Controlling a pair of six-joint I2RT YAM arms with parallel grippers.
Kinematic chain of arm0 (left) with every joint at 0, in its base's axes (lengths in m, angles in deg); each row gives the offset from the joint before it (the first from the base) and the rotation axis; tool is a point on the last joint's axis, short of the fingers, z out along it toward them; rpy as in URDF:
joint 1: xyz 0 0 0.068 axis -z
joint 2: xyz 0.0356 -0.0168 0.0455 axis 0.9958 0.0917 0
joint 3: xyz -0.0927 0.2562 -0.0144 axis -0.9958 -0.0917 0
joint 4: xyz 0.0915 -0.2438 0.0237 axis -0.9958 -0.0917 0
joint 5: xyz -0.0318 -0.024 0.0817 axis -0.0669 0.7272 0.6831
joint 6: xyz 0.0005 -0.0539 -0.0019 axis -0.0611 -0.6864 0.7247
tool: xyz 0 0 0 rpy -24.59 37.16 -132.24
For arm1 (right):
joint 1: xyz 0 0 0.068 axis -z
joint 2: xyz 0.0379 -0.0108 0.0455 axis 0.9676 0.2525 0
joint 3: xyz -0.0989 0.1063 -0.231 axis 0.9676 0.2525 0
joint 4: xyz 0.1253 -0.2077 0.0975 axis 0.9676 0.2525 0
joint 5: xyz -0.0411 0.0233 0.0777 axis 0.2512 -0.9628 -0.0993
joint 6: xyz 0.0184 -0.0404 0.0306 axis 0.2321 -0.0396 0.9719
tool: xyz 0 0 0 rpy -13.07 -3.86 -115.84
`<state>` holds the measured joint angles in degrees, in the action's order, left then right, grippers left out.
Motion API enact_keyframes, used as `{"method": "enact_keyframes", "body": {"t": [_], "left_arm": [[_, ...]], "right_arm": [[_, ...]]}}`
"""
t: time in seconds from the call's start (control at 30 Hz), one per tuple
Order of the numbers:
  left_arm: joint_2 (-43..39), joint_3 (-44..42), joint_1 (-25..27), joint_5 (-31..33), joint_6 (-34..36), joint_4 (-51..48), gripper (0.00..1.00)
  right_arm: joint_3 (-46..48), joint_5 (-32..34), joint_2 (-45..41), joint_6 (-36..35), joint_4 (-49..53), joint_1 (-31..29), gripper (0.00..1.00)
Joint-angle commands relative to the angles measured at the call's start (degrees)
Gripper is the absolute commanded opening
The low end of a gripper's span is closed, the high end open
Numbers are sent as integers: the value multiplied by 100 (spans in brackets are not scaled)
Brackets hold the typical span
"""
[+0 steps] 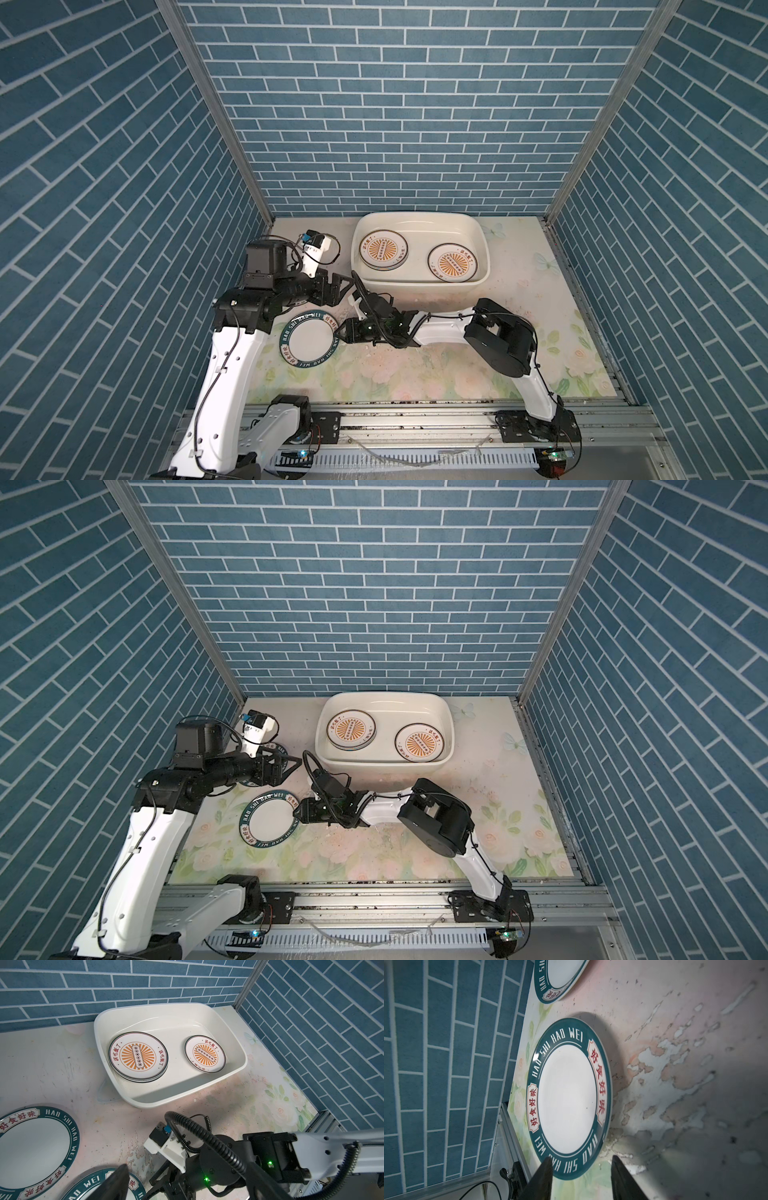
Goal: Place the plates into the plastic bin on the countertop
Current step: 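Lower the right gripper onto the green-rimmed plate's rim and pinch it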
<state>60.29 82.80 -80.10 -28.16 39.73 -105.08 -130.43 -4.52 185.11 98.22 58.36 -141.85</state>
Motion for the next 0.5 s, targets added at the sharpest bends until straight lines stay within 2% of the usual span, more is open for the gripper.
{"method": "enact_keyframes", "body": {"t": [0.0,0.47], "left_arm": [[-91,-101,-16,-145,-39,76,89],[-39,-52,-25,-401,-208,172,89]], "right_arm": [[-234,-84,117,44,183,-24,46],[-772,23,717,44,680,-27,43]]}}
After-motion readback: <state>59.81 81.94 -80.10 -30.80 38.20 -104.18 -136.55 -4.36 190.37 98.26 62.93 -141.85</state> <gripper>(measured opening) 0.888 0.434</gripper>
